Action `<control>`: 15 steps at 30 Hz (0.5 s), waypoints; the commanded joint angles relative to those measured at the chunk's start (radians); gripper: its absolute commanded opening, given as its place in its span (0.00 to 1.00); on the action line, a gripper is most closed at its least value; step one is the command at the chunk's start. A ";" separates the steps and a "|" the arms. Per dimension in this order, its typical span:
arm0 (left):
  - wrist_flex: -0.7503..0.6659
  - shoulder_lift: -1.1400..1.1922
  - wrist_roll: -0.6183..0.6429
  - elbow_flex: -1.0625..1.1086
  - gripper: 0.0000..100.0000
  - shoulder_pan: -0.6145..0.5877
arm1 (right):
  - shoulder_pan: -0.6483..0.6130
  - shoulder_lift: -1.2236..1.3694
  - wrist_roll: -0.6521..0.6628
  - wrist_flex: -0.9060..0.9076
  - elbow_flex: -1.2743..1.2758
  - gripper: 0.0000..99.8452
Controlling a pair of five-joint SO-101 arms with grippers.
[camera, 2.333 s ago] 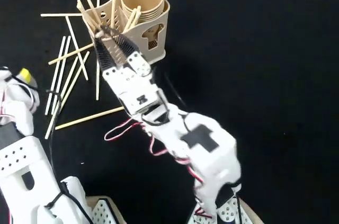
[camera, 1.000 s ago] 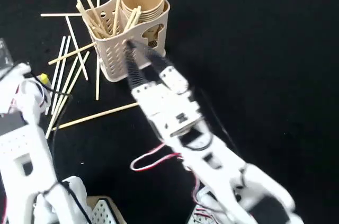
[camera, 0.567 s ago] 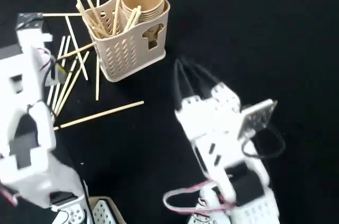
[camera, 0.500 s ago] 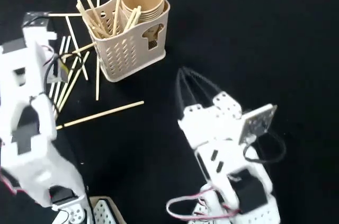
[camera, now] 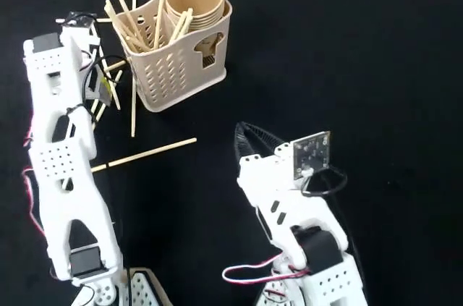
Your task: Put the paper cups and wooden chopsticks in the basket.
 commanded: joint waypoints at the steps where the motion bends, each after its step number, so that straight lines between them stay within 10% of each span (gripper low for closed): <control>1: 0.107 0.149 -0.084 -0.288 0.22 -0.001 | 0.009 -0.015 -0.002 -0.063 0.022 0.02; 15: 0.155 0.365 -0.106 -0.535 0.03 -0.028 | 0.009 -0.015 -0.002 -0.060 0.031 0.02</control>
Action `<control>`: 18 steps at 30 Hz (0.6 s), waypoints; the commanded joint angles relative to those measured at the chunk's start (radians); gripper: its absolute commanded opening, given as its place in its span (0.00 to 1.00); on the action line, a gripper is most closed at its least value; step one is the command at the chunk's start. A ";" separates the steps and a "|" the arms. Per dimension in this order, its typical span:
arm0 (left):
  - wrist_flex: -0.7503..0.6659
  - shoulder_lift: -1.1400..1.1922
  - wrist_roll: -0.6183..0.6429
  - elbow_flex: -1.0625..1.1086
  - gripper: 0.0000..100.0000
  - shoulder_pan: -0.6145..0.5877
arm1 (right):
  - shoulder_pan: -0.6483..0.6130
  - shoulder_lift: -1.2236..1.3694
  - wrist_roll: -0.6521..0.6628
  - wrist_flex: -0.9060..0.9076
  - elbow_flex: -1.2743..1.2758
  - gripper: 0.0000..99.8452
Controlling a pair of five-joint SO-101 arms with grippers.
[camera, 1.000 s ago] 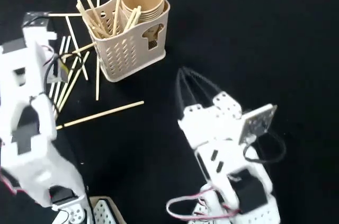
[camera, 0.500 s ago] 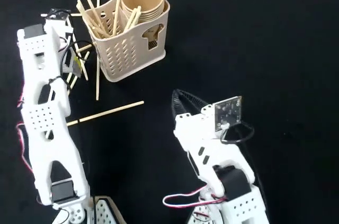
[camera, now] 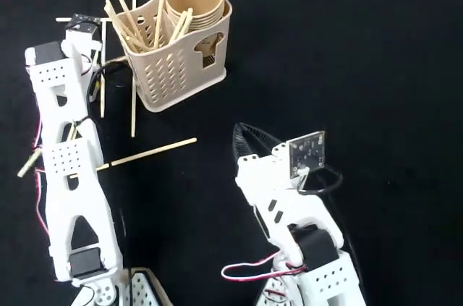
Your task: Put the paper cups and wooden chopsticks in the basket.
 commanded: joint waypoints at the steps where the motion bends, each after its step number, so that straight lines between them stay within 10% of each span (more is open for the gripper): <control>1: 0.008 0.002 -0.006 -0.010 0.03 -0.016 | 0.009 -0.015 -0.002 -0.021 0.001 0.02; 10: 0.012 -0.109 0.087 0.053 0.03 -0.016 | 0.011 -0.010 0.002 -0.089 0.048 0.02; 18: 0.011 -0.583 0.129 0.581 0.03 0.008 | 0.011 -0.010 0.002 -0.089 0.048 0.02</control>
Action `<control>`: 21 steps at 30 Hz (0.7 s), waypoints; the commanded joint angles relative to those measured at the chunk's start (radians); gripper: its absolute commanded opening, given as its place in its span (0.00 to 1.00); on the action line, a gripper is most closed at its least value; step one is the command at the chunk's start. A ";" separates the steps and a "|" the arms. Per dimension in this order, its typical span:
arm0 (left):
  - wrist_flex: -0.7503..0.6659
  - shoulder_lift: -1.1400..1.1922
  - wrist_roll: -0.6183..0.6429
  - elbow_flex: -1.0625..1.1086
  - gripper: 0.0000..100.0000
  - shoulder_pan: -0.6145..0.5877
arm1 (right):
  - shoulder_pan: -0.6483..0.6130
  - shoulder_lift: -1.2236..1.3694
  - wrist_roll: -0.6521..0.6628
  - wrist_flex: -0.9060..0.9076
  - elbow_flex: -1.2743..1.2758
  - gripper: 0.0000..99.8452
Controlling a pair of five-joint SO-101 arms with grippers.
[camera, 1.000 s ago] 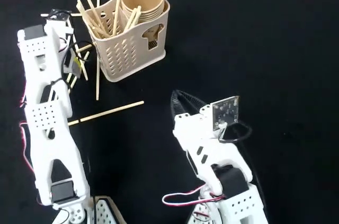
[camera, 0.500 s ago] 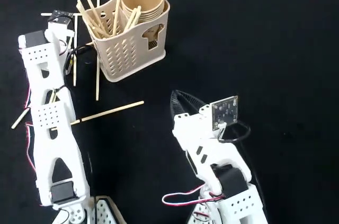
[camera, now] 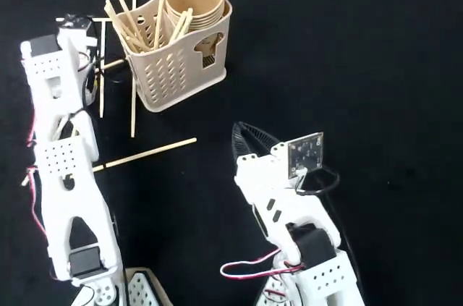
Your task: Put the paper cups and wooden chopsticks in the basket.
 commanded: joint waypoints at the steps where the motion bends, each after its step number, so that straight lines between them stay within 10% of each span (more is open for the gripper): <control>1: 0.011 -0.379 0.014 0.346 0.03 0.012 | 0.011 -0.010 0.003 -0.023 -0.001 0.02; 21: 0.005 -1.117 0.015 0.776 0.03 -0.012 | 0.011 -0.007 0.003 -0.023 -0.001 0.02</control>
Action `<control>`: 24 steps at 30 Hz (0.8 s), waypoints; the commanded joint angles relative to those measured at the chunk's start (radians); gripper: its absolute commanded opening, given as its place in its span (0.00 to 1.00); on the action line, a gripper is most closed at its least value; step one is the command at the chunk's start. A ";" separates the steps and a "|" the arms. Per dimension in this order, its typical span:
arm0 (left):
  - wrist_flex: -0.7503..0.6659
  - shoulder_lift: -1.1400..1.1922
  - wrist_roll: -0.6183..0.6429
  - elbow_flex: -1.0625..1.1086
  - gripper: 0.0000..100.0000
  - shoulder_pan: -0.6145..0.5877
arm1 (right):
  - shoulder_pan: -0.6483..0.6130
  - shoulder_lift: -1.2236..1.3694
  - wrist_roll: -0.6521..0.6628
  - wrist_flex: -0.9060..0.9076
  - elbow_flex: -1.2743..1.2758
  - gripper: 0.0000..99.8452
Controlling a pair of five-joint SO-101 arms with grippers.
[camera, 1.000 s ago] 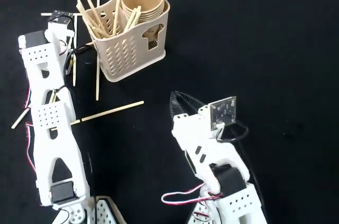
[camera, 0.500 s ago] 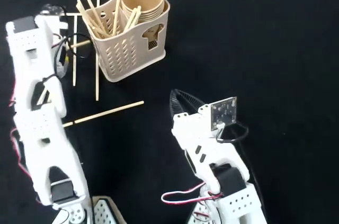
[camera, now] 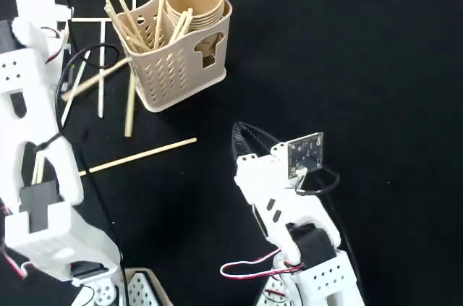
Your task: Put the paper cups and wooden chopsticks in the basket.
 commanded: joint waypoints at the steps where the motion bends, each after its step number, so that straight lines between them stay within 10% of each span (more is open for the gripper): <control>1: 0.003 -0.123 0.006 0.058 0.03 -0.016 | 0.011 -0.007 0.003 -0.023 -0.001 0.02; 12: -0.276 -0.509 0.112 0.312 0.03 0.033 | 0.012 -0.008 0.003 -0.023 -0.001 0.02; 24: -1.031 -1.097 0.425 0.989 0.03 0.039 | 0.012 -0.008 0.003 -0.023 -0.001 0.02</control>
